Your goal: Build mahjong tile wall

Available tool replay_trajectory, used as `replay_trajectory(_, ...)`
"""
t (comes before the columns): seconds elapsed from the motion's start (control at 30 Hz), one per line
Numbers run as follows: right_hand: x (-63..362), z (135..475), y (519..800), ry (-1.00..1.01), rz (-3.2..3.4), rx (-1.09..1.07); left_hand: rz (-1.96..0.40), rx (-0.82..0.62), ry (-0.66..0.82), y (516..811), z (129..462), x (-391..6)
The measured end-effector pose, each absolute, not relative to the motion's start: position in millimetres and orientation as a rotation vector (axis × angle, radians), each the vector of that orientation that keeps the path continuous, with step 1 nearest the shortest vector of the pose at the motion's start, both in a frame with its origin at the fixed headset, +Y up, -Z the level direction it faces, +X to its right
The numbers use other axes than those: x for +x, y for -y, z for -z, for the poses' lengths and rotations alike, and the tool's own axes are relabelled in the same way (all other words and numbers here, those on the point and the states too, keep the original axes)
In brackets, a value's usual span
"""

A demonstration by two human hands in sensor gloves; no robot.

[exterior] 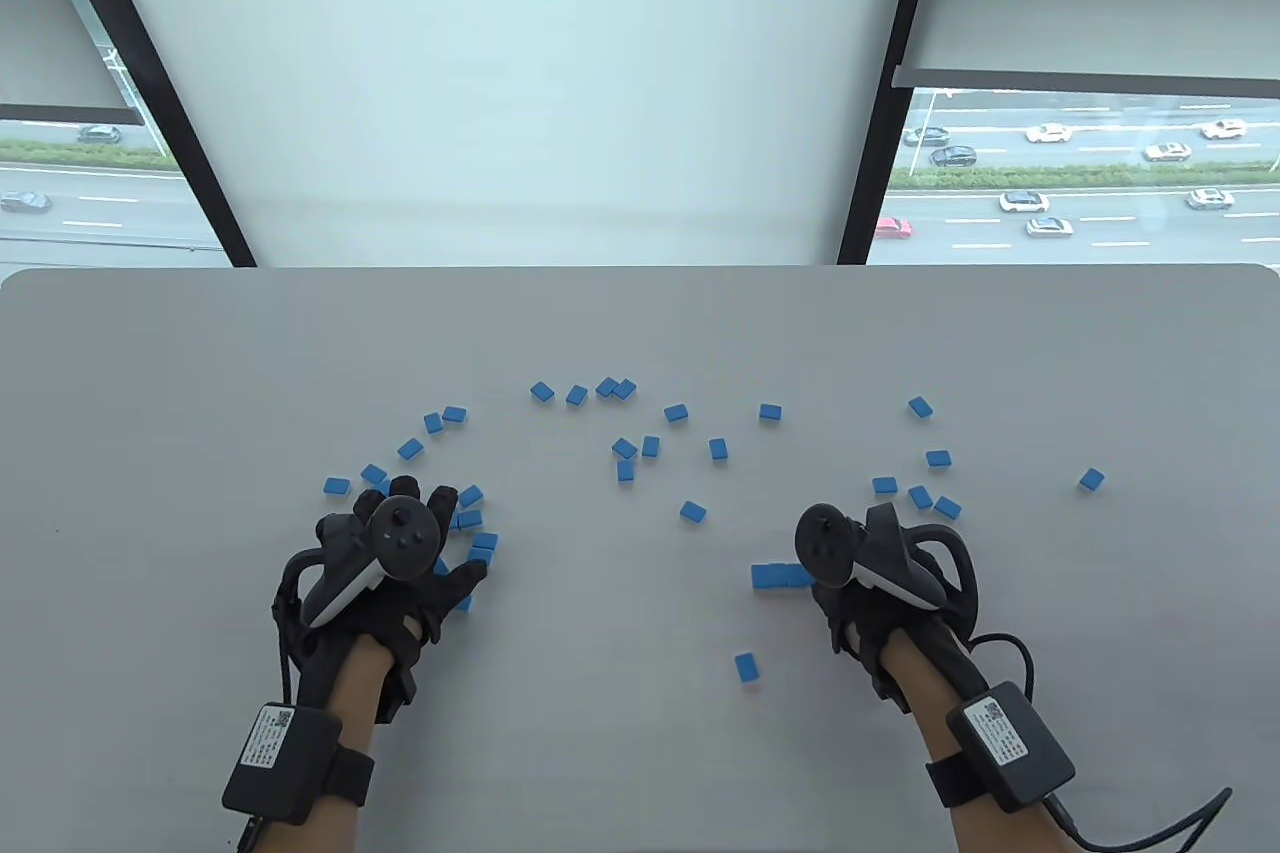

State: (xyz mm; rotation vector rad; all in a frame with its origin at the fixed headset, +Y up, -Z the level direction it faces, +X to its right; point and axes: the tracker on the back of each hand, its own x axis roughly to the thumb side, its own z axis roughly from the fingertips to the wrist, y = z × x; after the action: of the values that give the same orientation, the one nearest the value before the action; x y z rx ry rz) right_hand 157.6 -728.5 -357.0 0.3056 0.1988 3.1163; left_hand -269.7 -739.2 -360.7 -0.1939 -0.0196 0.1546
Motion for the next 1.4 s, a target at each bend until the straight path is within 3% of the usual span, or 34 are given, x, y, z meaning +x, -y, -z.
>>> replay_trajectory(0.33, 115.6, 329.2, 711.3, -0.215, -2.967, 0.609, -0.154, -0.2, 0.014, 740.0, 360.7, -270.2)
replay_trajectory(0.6, 103.2, 324.2, 731.4, -0.593, -2.945, 0.709, -0.154, -0.204, 0.012, 740.4, 360.8, -270.4)
replay_trajectory(0.83, 90.2, 320.4, 746.7, -0.706, -3.003, 0.771, -0.159, -0.204, 0.015, 740.7, 361.3, -270.5)
replay_trajectory(1.23, 74.8, 318.7, 748.7, -0.524, -3.069, 0.796, -0.161, -0.199, 0.02, 740.7, 361.8, -270.2)
replay_trajectory(1.4, 88.7, 325.7, 724.9, -0.177, -2.987, 0.739, -0.165, -0.191, 0.018, 739.8, 362.1, -271.1)
